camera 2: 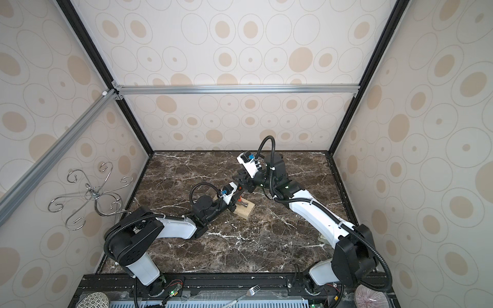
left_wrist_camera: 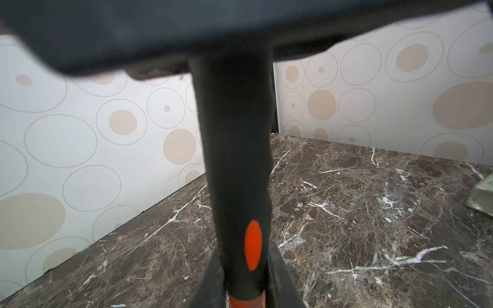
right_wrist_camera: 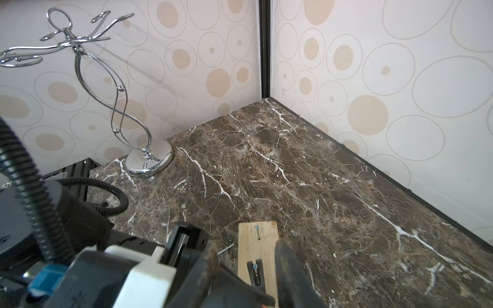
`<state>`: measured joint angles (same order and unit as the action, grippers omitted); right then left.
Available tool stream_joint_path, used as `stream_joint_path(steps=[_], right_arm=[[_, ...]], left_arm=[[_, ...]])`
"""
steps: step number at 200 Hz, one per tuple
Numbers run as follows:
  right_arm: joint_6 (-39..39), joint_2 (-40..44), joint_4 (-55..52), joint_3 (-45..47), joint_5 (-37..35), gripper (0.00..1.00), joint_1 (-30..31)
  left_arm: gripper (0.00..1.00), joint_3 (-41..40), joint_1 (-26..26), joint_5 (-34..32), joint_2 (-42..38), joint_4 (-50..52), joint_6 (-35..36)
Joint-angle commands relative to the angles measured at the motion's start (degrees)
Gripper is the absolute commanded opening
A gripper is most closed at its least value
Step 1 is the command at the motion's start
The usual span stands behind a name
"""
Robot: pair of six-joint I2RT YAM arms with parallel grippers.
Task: Use a claw hammer to pull out a nail
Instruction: Remove the nail from the mounting plate.
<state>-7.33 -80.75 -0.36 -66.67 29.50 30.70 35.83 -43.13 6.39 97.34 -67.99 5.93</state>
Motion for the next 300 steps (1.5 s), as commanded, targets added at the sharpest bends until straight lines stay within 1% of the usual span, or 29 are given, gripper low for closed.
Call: stream_joint_path(steps=[1, 17, 31, 40, 43, 48, 64, 74, 90, 99, 109, 117, 124, 150, 174, 199, 221, 255, 269, 300], right_arm=[[-5.5, 1.7, -6.2, -2.8, 1.7, 0.38, 0.1], [-7.3, 1.3, -9.8, -4.7, 3.3, 0.38, 0.1], [-9.7, 1.2, -12.1, -5.6, 3.7, 0.34, 0.1], [-10.3, 1.2, -12.8, -5.7, 3.7, 0.34, 0.1], [-11.5, 1.3, -12.9, -5.7, 3.5, 0.27, 0.1], [-12.0, 1.3, -13.0, -5.7, 3.3, 0.24, 0.0], [-13.2, 1.2, -13.9, -6.1, 3.3, 0.23, -0.2], [-14.1, 0.9, -14.9, -6.7, 3.8, 0.25, -0.2], [-15.0, 0.2, -15.6, -7.2, 5.6, 0.26, -0.2], [-15.0, 0.1, -15.4, -7.2, 6.3, 0.25, -0.3], [-15.1, -0.1, -15.2, -7.1, 6.7, 0.21, -0.3], [-15.2, 0.0, -15.0, -7.0, 6.7, 0.19, -0.3], [-15.3, 0.0, -14.8, -6.8, 6.4, 0.16, -0.4], [-15.7, 0.8, -13.0, -5.6, 6.2, 0.07, -0.3], [-15.0, 1.2, -10.3, -4.4, 6.3, 0.00, -0.3], [-14.0, 1.4, -8.1, -3.6, 6.1, 0.00, -0.4], [-12.5, 2.0, -5.1, -2.0, 6.2, 0.00, -0.4], [-10.8, 2.4, -2.3, -0.7, 6.7, 0.00, -0.4], [-10.5, 2.8, -1.4, 0.1, 6.9, 0.00, -0.5], [-9.1, 3.6, 0.6, 2.0, 7.3, 0.00, -0.7]], left_arm=[[0.20, -0.8, -0.1, -1.1, 0.3, 1.6, 2.8], [0.20, -0.8, -0.1, -1.1, 0.3, 1.9, 2.8], [0.20, -0.8, -0.1, -0.9, 0.3, 2.0, 2.8], [0.20, -0.7, -0.2, -0.8, 0.3, 2.0, 2.8], [0.20, -0.8, -0.1, -0.8, 0.3, 2.1, 2.8], [0.20, -0.8, -0.1, -0.8, 0.3, 2.1, 2.8], [0.20, -0.7, -0.2, -0.6, 0.1, 2.3, 3.0], [0.20, -0.7, -0.2, -0.4, 0.0, 2.6, 3.1], [0.20, -0.4, -0.2, -0.2, 0.0, 3.1, 3.2], [0.20, -0.4, -0.2, -0.1, 0.0, 3.2, 3.2], [0.20, -0.3, -0.2, -0.2, 0.0, 3.3, 3.2], [0.23, -0.4, -0.1, -0.3, 0.0, 3.5, 3.1], [0.28, -0.3, -0.1, -0.5, -0.2, 3.7, 3.1], [0.51, -0.2, -0.2, -2.4, -1.6, 5.4, 3.4], [0.61, 0.3, -0.1, -3.8, -4.3, 8.9, 4.8], [0.65, 0.3, 0.0, -7.6, -7.1, 12.8, 6.4], [0.69, -0.2, 0.7, -9.8, -9.6, 15.9, 5.7], [0.78, -1.6, 3.0, -11.6, -14.2, 19.6, 0.0], [0.88, -1.8, 4.3, -13.1, -15.6, 22.2, -3.6], [0.89, 0.8, 8.0, -12.9, -16.5, 32.8, -11.1]])
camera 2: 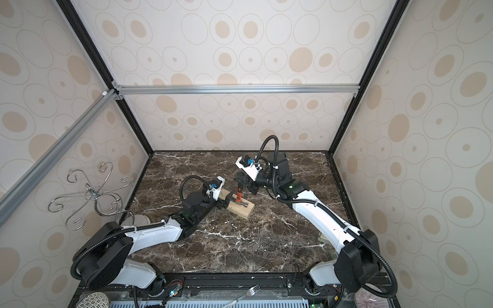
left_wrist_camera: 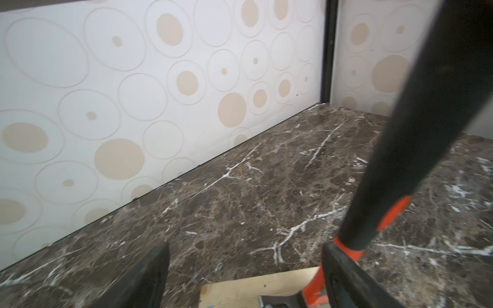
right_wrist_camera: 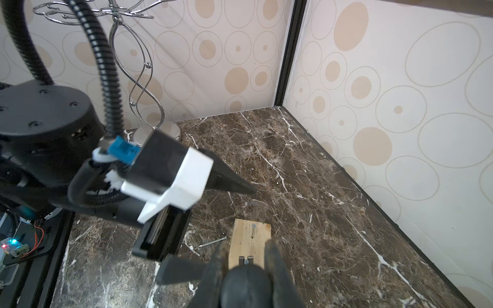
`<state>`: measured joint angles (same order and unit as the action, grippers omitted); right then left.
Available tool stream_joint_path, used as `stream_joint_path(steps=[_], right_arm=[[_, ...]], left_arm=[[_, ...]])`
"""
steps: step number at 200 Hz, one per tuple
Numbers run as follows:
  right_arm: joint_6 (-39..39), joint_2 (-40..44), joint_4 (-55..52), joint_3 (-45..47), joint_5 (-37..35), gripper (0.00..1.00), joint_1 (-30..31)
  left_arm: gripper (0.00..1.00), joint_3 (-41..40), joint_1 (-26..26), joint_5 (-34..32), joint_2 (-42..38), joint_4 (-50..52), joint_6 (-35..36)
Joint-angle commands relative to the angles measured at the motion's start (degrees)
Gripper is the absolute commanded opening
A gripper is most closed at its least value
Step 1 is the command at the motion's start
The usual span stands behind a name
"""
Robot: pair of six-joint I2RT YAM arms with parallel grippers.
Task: Use a claw hammer to pull out a nail
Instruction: Remove the nail from the mounting plate.
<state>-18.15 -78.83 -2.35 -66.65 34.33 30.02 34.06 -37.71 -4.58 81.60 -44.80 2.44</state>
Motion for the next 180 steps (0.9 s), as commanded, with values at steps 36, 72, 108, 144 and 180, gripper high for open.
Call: stream_joint_path(steps=[36, 72, 108, 144, 180], right_arm=[[3.5, 2.3, 5.6, 4.6, 3.0, 0.00, -0.1], [4.1, 2.8, 7.3, 6.0, 3.4, 0.00, 0.0], [4.3, 2.9, 7.9, 6.3, 3.7, 0.00, -0.1], [4.5, 3.0, 8.6, 7.0, 3.5, 0.00, -0.1], [4.7, 2.9, 8.8, 7.3, 3.5, 0.00, -0.1]], left_arm=[[0.86, 4.0, 7.7, -0.3, 0.7, 16.9, -18.3], [0.82, 5.2, 12.2, 4.6, 4.9, 20.7, -24.7], [0.80, 7.6, 12.6, 7.8, 9.3, 23.2, -23.6], [0.76, 9.5, 12.6, 9.9, 12.2, 25.6, -22.2], [0.76, 9.6, 12.6, 8.9, 12.9, 27.1, -21.5]])
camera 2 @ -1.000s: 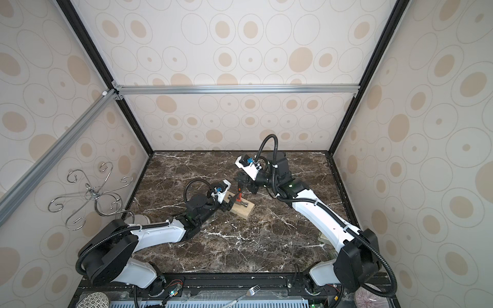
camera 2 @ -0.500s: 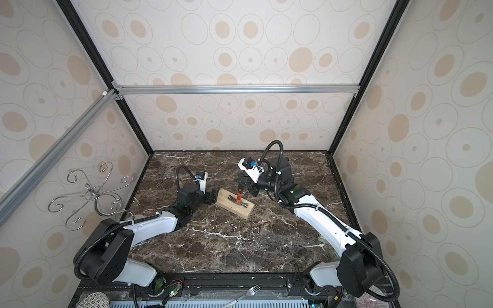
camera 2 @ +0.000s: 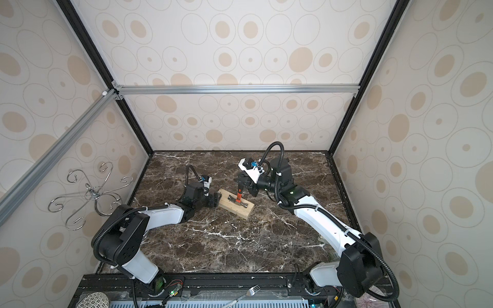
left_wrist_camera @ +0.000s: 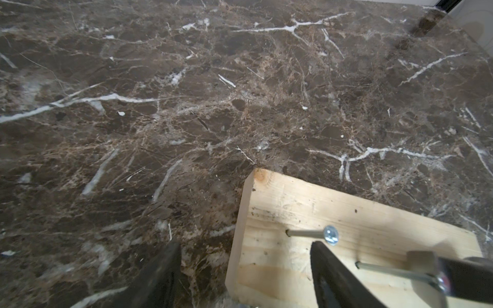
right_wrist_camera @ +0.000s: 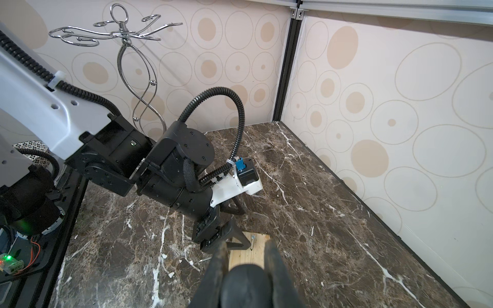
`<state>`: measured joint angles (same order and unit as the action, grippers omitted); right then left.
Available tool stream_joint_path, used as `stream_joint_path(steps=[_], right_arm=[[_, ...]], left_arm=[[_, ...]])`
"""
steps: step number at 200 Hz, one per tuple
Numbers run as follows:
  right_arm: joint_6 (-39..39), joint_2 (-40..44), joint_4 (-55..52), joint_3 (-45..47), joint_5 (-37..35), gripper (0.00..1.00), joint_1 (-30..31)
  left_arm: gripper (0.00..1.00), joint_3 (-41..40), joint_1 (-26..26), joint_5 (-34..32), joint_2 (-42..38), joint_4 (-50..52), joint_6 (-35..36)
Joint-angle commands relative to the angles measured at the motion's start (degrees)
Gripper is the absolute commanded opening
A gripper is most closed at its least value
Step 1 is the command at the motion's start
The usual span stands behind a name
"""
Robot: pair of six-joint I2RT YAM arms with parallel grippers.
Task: Use a claw hammer to pull out a nail
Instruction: Remove the nail from the mounting plate.
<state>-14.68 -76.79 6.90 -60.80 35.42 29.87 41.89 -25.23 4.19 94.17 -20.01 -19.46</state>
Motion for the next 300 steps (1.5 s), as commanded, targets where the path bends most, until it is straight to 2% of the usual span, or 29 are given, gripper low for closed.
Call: stream_joint_path(steps=[1, 69, 142, 235, 300], right_arm=[[1.2, 0.9, -0.4, 1.5, 2.4, 0.00, 0.0], [1.6, 1.2, 1.7, 2.8, 2.1, 0.00, 0.1], [3.9, 3.5, 9.9, 9.7, 0.1, 0.00, 0.0], [8.3, 5.4, 23.9, 20.2, -3.3, 0.00, -0.2], [8.8, 6.8, 27.1, 24.2, -5.1, 0.00, -0.2]], left_arm=[[0.76, 1.7, 0.1, 0.1, 0.4, 2.4, 0.3], [0.75, 5.5, 0.1, -2.2, 6.5, 8.4, -0.8], [0.73, 6.3, 0.2, -4.8, 9.4, 12.9, -1.5], [0.69, 6.8, 1.3, -2.4, 12.6, 14.7, -2.5], [0.68, 6.5, 1.9, -1.0, 12.7, 14.0, -2.6]])
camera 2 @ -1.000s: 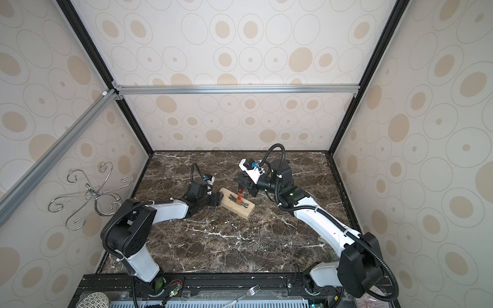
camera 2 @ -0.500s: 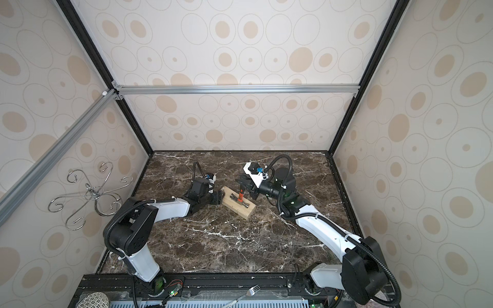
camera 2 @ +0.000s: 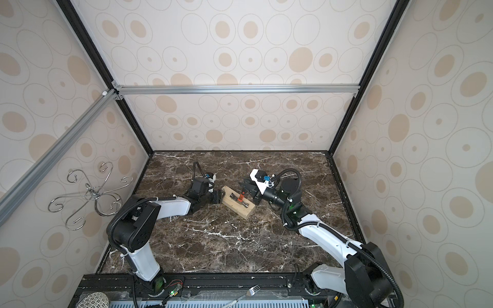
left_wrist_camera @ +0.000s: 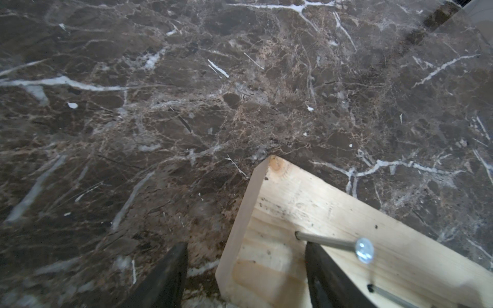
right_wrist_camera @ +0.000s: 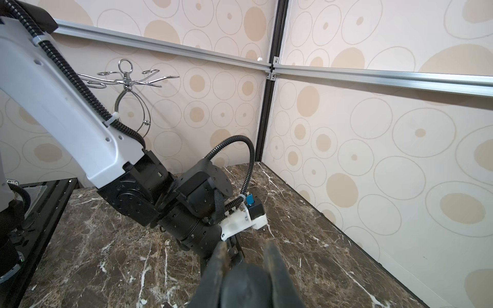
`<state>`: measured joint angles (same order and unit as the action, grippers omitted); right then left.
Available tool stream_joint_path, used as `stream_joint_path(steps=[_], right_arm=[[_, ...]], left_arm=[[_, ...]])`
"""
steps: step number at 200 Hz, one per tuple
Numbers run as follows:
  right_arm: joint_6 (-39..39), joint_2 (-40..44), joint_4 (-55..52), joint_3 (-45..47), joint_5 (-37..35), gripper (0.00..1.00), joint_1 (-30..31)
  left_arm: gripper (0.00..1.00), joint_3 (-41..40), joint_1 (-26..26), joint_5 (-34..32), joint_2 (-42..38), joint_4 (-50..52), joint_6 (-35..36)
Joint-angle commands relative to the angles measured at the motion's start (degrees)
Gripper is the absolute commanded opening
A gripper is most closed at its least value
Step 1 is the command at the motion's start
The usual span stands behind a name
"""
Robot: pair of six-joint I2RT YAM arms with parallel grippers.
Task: Use a claw hammer to pull out a nail
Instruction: Remove the nail from the mounting plate.
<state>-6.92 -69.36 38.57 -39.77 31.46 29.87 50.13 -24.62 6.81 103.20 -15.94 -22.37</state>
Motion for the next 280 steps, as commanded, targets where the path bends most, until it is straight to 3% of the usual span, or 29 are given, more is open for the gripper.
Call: stream_joint_path(steps=[1, 136, 213, 280], right_arm=[[1.1, -0.5, -4.6, 3.1, -1.2, 0.00, -0.2], [1.8, 9.5, 0.6, 9.9, -5.7, 0.00, -0.3], [2.9, 11.0, -3.5, 2.3, -6.7, 0.00, -0.2], [8.1, 13.4, -8.5, -3.2, -8.8, 0.00, -0.2]], left_arm=[[0.69, -1.7, 1.3, -3.6, 3.6, 9.9, 0.3], [0.68, 0.1, 0.8, 2.3, -1.8, 5.2, 5.9], [0.71, -6.2, -0.4, 7.8, -12.3, -7.5, 13.3], [0.70, -18.0, -2.1, 13.5, -24.7, -16.7, 25.8]])
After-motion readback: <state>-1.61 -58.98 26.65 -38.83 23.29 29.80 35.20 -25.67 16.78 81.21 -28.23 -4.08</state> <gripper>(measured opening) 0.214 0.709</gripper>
